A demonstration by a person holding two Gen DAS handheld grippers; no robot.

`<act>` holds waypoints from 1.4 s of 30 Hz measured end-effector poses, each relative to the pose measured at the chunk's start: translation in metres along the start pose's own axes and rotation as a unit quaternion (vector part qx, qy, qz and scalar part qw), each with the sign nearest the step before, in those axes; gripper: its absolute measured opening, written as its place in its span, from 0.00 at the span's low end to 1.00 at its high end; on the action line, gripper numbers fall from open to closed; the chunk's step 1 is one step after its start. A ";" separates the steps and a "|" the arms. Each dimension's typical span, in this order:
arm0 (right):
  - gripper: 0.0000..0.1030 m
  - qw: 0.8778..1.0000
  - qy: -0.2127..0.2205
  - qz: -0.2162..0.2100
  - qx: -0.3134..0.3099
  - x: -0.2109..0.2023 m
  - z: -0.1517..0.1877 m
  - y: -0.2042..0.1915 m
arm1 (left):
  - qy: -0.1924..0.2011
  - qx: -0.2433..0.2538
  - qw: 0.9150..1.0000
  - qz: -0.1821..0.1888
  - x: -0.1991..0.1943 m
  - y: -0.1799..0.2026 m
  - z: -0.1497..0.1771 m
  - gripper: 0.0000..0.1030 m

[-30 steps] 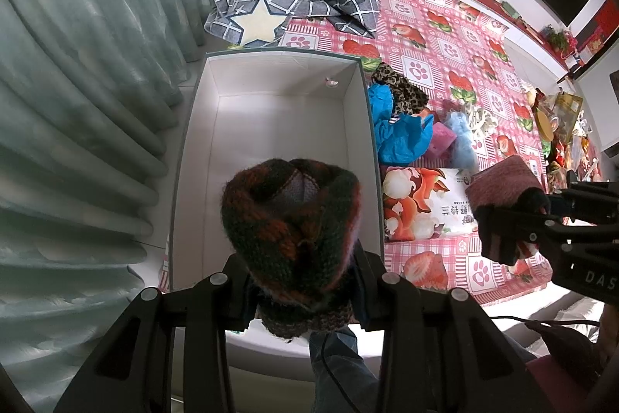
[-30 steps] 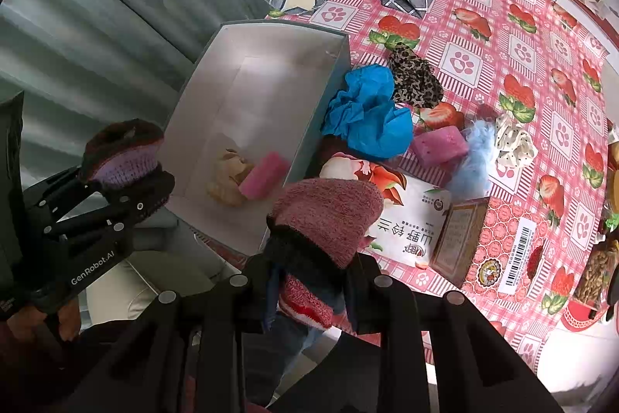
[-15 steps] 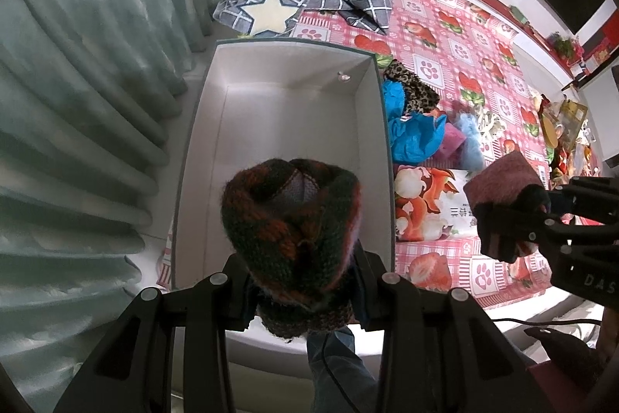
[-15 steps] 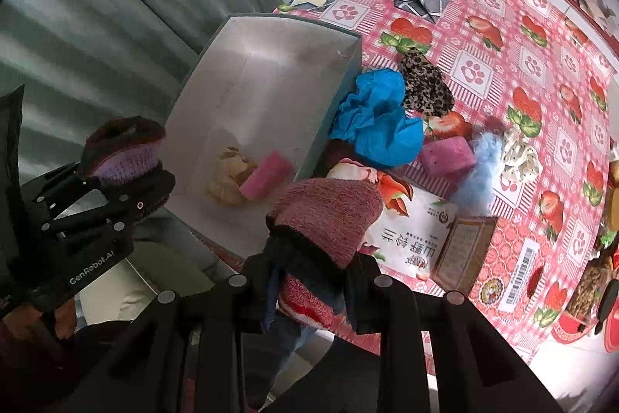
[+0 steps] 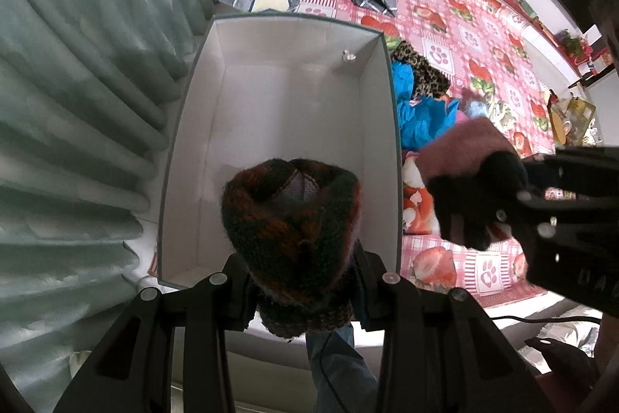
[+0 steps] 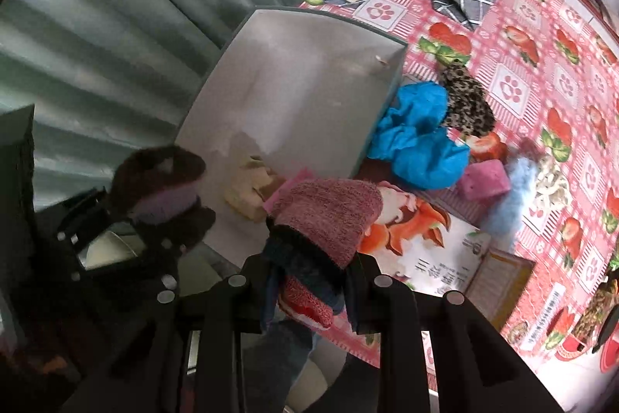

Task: Organize soft objects
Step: 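Lower both grippers into the box and open them to drop hat and sock, then move both grippers out of the box back to the pile of soft items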

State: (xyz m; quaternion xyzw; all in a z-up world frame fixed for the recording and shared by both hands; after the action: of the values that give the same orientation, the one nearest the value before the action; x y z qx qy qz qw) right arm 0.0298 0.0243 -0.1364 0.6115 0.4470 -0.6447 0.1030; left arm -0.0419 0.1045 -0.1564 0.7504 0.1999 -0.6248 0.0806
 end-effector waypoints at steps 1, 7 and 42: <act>0.27 1.000 0.000 -0.001 -0.002 0.003 -0.005 -0.002 | -0.004 -0.001 1.000 -0.001 0.002 0.000 0.001 0.40; 0.27 1.000 0.004 -0.005 -0.005 0.014 -0.031 -0.010 | -0.018 -0.001 1.000 -0.010 0.010 0.000 -0.001 0.40; 1.00 0.967 0.142 -0.068 0.200 -0.121 0.009 0.095 | 0.032 0.021 0.996 0.080 -0.037 0.079 -0.055 1.00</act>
State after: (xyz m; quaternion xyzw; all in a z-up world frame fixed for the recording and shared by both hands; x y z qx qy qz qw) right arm 0.1165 -0.0874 -0.0739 0.6732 0.3598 -0.6328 -0.1301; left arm 0.0346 0.0462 -0.1192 0.7850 0.1284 -0.5964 0.1078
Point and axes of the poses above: each gripper's, at about its wrist camera, not at the fingertips, and x roughly the way its jaws point, y to its right, z to its underside, the point moved 7 cm from there along x, roughly the way its jaws point, and after that the axes turned 12 degrees about -z, right-handed, at the moved point
